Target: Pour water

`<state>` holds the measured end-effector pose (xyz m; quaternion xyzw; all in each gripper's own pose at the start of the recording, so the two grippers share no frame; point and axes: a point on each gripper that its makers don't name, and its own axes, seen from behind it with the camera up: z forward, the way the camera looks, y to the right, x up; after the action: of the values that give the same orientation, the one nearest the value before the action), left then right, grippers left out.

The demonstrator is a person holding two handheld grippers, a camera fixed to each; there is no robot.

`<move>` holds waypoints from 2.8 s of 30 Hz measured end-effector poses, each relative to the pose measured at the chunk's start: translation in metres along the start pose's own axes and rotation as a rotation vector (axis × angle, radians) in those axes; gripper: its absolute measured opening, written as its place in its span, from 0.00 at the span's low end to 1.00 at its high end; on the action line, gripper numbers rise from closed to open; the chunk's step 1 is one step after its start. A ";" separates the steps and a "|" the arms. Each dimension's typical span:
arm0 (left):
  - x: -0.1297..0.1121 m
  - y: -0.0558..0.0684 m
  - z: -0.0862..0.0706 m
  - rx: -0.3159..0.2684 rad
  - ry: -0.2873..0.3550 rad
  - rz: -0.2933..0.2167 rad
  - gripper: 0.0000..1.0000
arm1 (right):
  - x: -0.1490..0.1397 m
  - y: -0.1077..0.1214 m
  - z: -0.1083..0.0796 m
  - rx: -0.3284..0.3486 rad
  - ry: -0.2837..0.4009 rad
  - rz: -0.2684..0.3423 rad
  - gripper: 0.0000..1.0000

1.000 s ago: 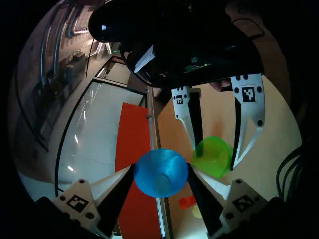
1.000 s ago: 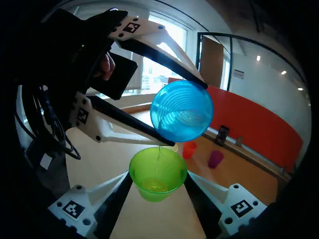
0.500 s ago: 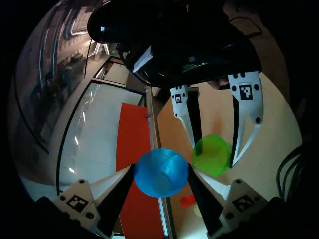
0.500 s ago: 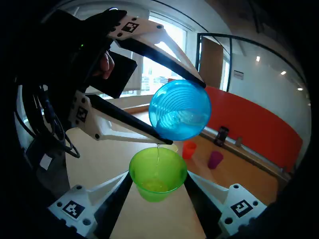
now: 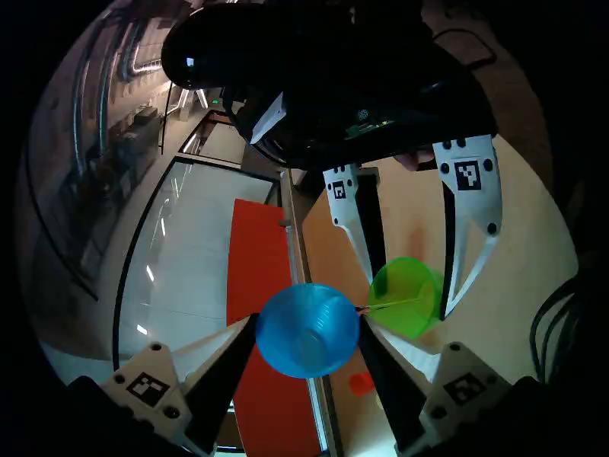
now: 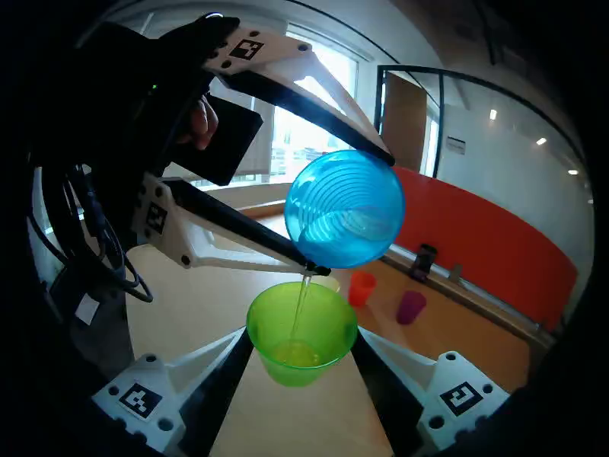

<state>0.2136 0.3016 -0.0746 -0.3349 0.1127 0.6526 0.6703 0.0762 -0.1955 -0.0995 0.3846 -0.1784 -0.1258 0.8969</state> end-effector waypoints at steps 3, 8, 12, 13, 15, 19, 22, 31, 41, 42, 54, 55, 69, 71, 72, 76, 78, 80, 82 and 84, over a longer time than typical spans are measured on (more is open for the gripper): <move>0.002 0.000 -0.001 0.000 -0.001 0.003 0.90 | 0.000 0.000 -0.001 -0.002 0.002 -0.001 0.91; 0.004 -0.002 -0.003 0.003 -0.001 0.011 0.90 | 0.000 -0.001 -0.002 -0.002 0.004 -0.004 0.91; 0.005 -0.003 -0.004 0.004 -0.001 0.022 0.90 | 0.000 -0.002 -0.002 -0.003 0.005 -0.003 0.91; 0.005 -0.002 -0.004 0.004 -0.001 0.024 0.90 | 0.000 -0.002 -0.002 -0.003 0.005 -0.003 0.91; 0.005 -0.002 -0.004 0.003 -0.002 0.028 0.90 | 0.000 -0.002 -0.002 -0.002 0.006 -0.003 0.91; 0.004 -0.002 -0.004 0.005 -0.005 0.030 0.90 | 0.001 -0.002 -0.002 -0.002 0.006 -0.006 0.92; 0.003 -0.003 -0.004 0.006 -0.007 0.033 0.90 | 0.001 -0.002 -0.001 -0.002 0.007 -0.005 0.92; 0.002 -0.004 -0.003 0.007 -0.009 0.047 0.90 | 0.003 0.000 0.000 -0.001 0.011 -0.005 0.91; 0.005 -0.005 -0.004 0.006 -0.010 0.062 0.90 | 0.005 0.000 0.001 -0.001 0.015 -0.007 0.91; 0.005 -0.005 -0.005 0.006 -0.010 0.064 0.90 | 0.005 0.000 0.001 -0.001 0.016 -0.007 0.91; 0.007 -0.007 -0.008 0.003 -0.011 0.080 0.90 | 0.005 0.001 0.002 -0.002 0.021 -0.007 0.91; 0.007 -0.007 -0.008 0.002 -0.010 0.080 0.90 | 0.005 0.001 0.002 -0.002 0.021 -0.008 0.91; 0.007 -0.009 -0.009 -0.002 -0.009 0.110 0.90 | 0.005 0.000 0.003 -0.003 0.025 -0.005 0.91; 0.007 -0.010 -0.009 -0.001 -0.009 0.118 0.90 | 0.005 0.000 0.002 -0.004 0.025 -0.005 0.91; 0.008 -0.010 -0.009 -0.001 -0.008 0.122 0.90 | 0.005 0.000 0.002 -0.004 0.025 -0.005 0.91; 0.009 -0.012 -0.010 0.002 -0.008 0.133 0.90 | 0.006 0.000 0.002 -0.005 0.027 -0.002 0.91; 0.010 -0.012 -0.010 0.004 -0.009 0.136 0.90 | 0.006 0.000 0.002 -0.006 0.027 -0.002 0.91; 0.010 -0.012 -0.010 0.008 -0.011 0.138 0.90 | 0.005 0.000 0.002 -0.006 0.026 -0.002 0.91; 0.010 -0.013 -0.011 0.011 -0.013 0.137 0.90 | 0.005 -0.001 0.001 -0.006 0.026 -0.002 0.91; 0.010 -0.014 -0.011 0.015 -0.014 0.134 0.90 | 0.005 -0.001 0.001 -0.006 0.027 -0.002 0.91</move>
<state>0.2310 0.3038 -0.0846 -0.3168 0.1349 0.6976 0.6283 0.0807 -0.1987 -0.0982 0.3838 -0.1657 -0.1219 0.9002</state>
